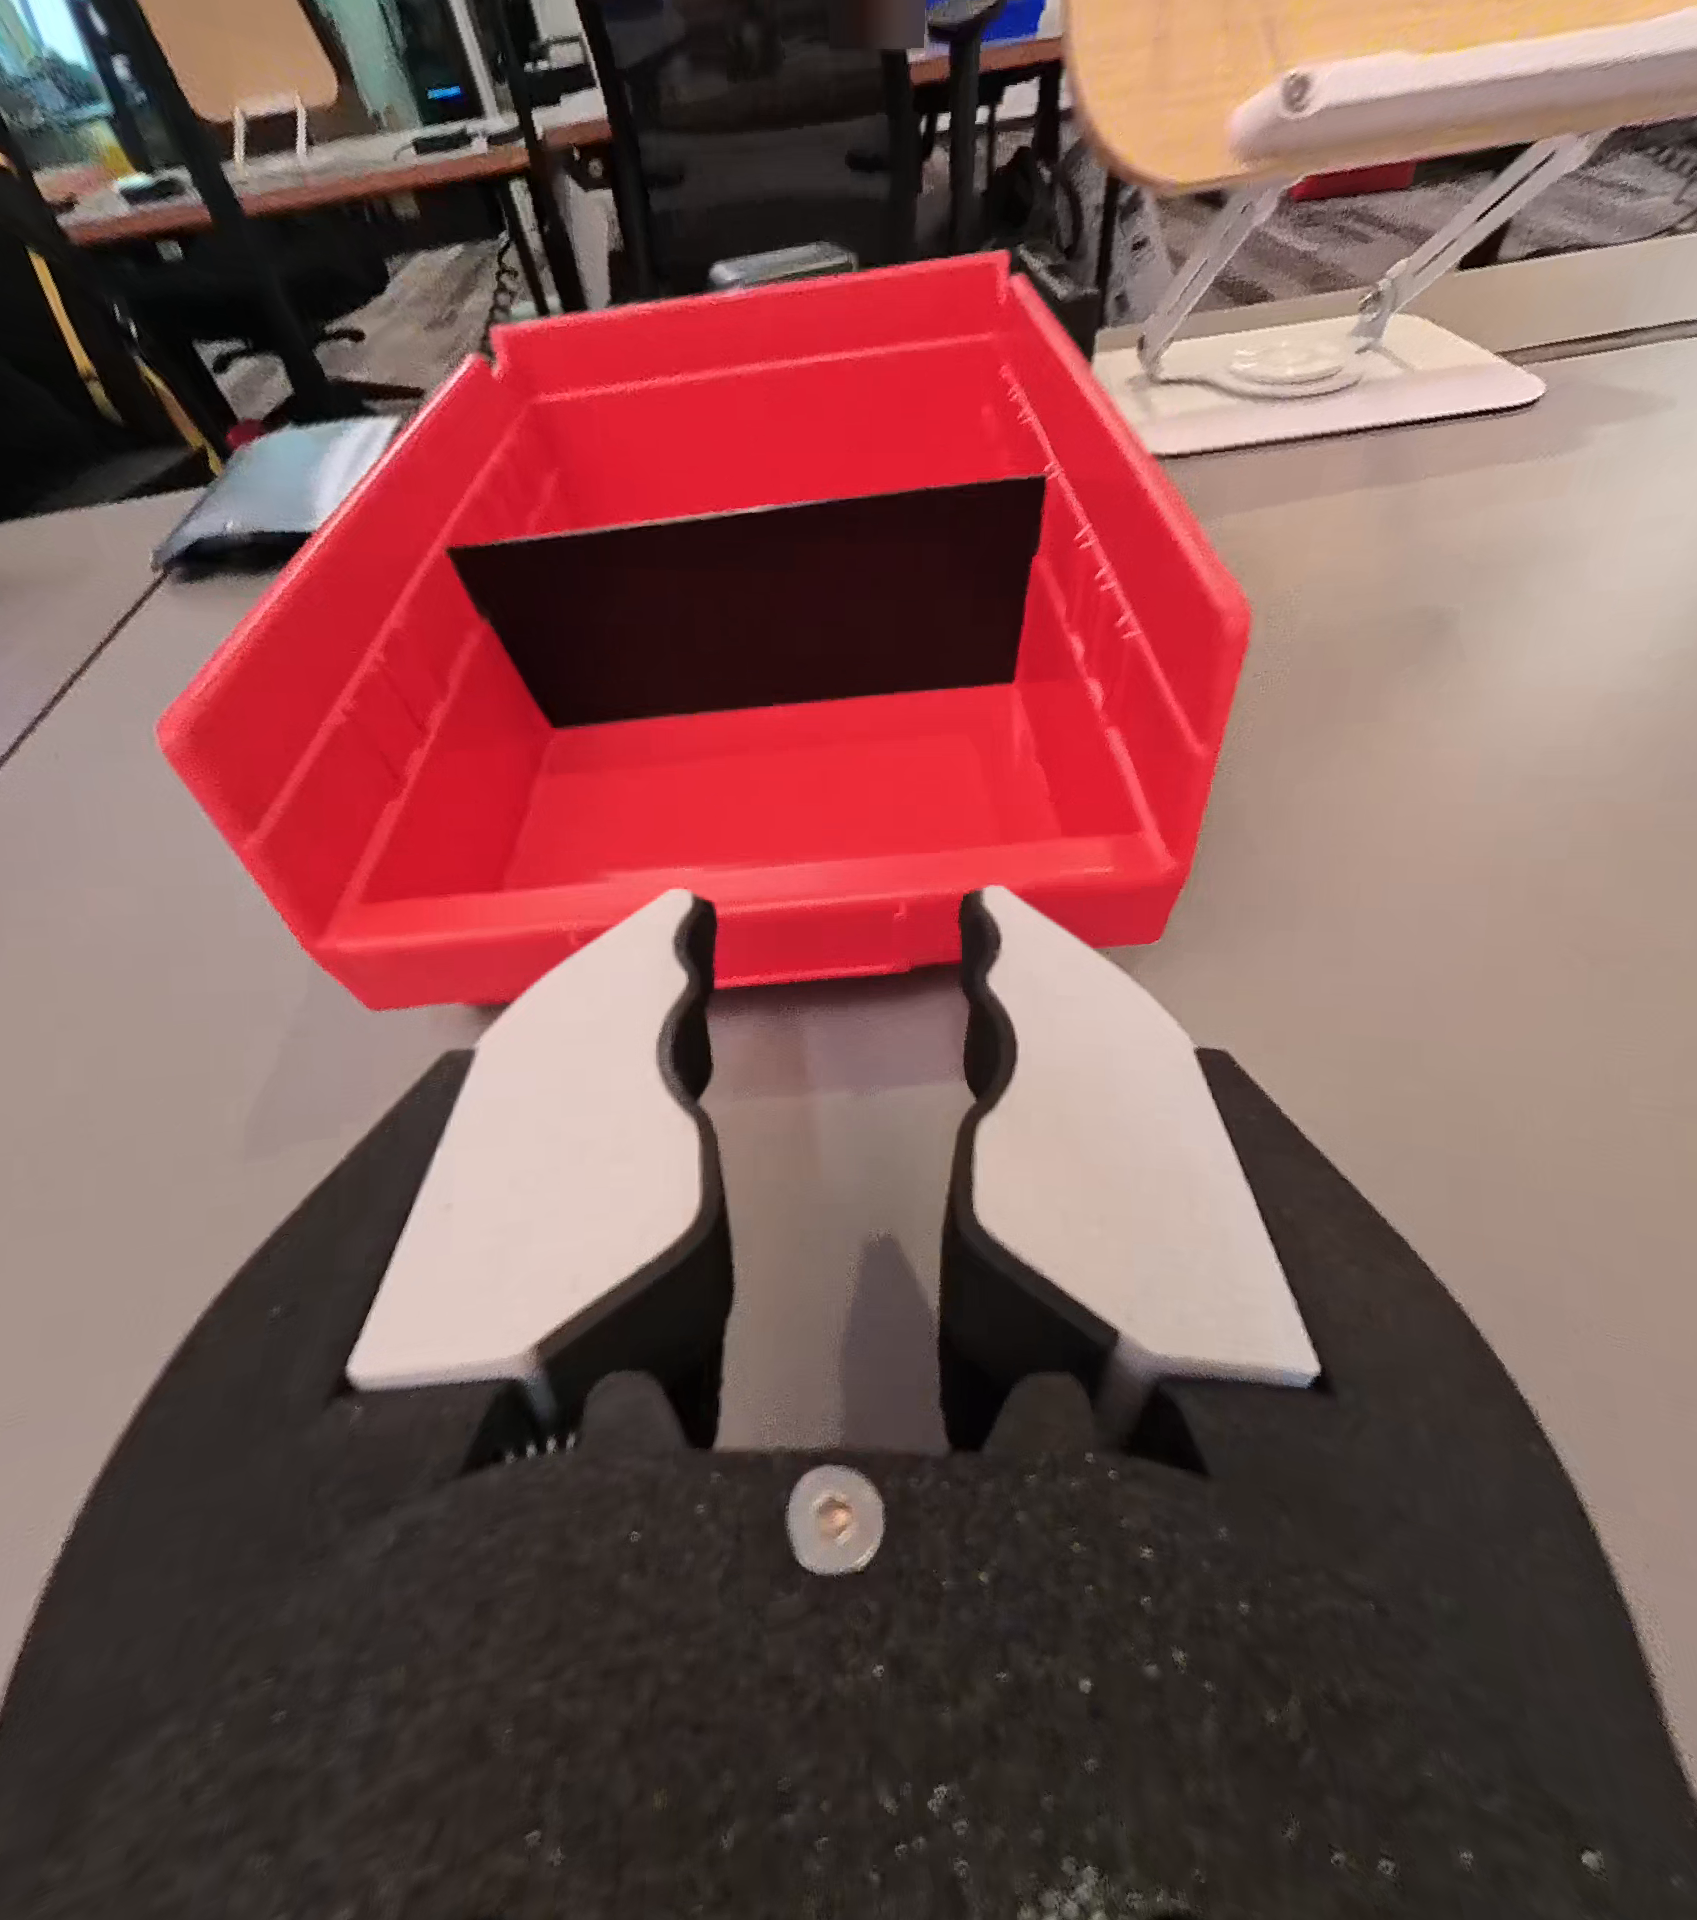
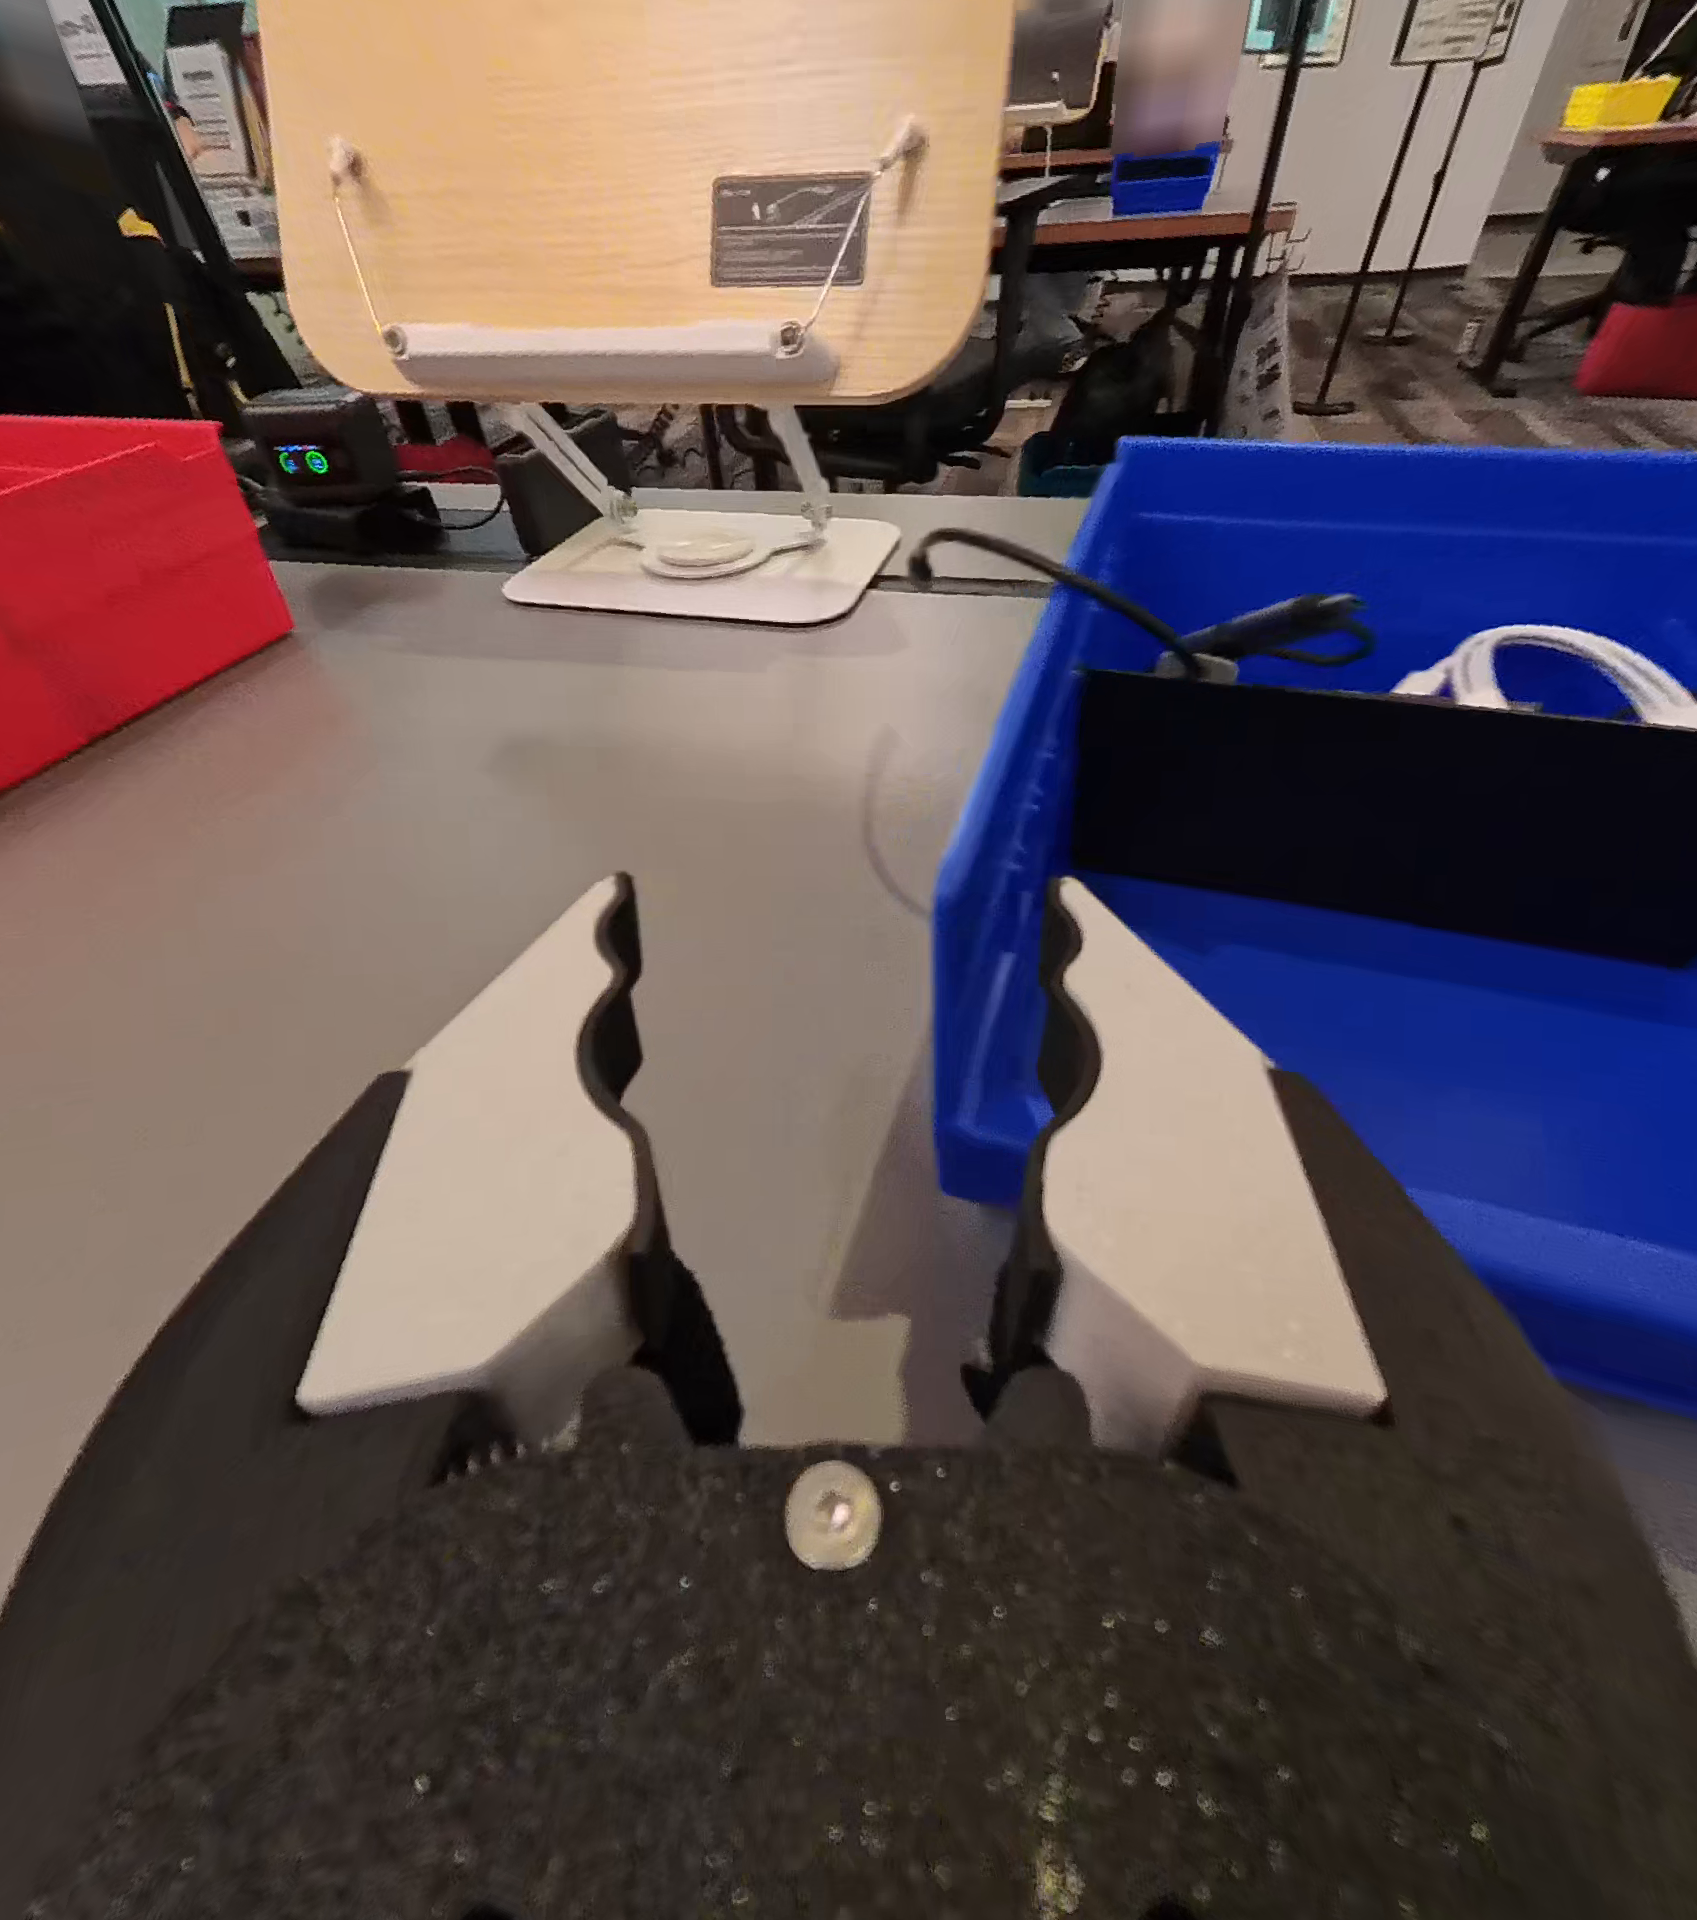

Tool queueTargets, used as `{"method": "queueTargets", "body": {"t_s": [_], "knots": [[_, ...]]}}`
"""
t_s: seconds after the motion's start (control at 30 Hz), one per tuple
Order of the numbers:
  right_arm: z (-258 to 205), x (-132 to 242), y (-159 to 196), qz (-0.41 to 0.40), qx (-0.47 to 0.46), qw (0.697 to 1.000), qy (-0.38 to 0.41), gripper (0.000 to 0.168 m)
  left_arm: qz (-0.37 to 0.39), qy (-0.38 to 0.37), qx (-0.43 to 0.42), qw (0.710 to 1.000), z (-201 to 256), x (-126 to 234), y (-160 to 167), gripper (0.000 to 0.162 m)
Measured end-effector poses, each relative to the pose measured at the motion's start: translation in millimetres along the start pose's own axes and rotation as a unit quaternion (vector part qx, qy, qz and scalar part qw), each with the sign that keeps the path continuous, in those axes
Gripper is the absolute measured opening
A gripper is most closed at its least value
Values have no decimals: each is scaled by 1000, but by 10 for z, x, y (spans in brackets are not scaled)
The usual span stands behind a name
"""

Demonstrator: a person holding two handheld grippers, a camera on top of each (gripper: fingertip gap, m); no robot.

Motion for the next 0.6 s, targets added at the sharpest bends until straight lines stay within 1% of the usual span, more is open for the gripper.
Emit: {"method": "queueTargets", "body": {"t_s": [0.07,0.17,0.2,0.23,0.27,0.33,0.4,0.43,0.47,0.5,0.57,0.6], "knots": [[-78,-80,-17,-2,-4,1000,0,81,2,12,-6,1000,86,-19,-39,45],[-124,-83,-4,-1,5,1000,-5,82,-29,43,15,999,251,-48,-77,46],[-133,-64,4,0,8,1000,-12,84,-30,59,16,998,333,-67,-103,45],[-158,-32,4,-3,2,1000,-28,85,-24,77,14,997,433,-90,-133,40],[-209,22,-2,-11,-12,998,-58,86,-15,99,15,995,560,-119,-166,36],[-377,207,1,-27,-30,988,-147,78,-4,164,20,986,915,-207,-228,35],[-608,454,39,-29,-25,973,-226,70,-11,238,15,971,1371,-317,-264,37],[-701,586,39,-18,-10,970,-242,68,-17,268,9,963,1615,-364,-279,41],[-741,715,8,2,11,972,-236,67,-22,295,1,955,1862,-400,-292,44],[-710,833,-53,29,23,979,-202,65,-23,316,-8,948,2103,-426,-305,46],[-439,1030,-186,81,-1,994,-77,62,-12,337,-29,941,2529,-473,-345,50],[-230,1118,-229,98,-26,995,0,61,-2,343,-41,939,2706,-500,-380,52]]}}
Point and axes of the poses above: each gripper's, where its closed fingertips meet, x back along the fingers, y out of its underside, z = x × y across the jaws, the point moved 6 cm from there along x, back along the fingers, and after that the axes turned 14 degrees about y, right-handed, at the moved point
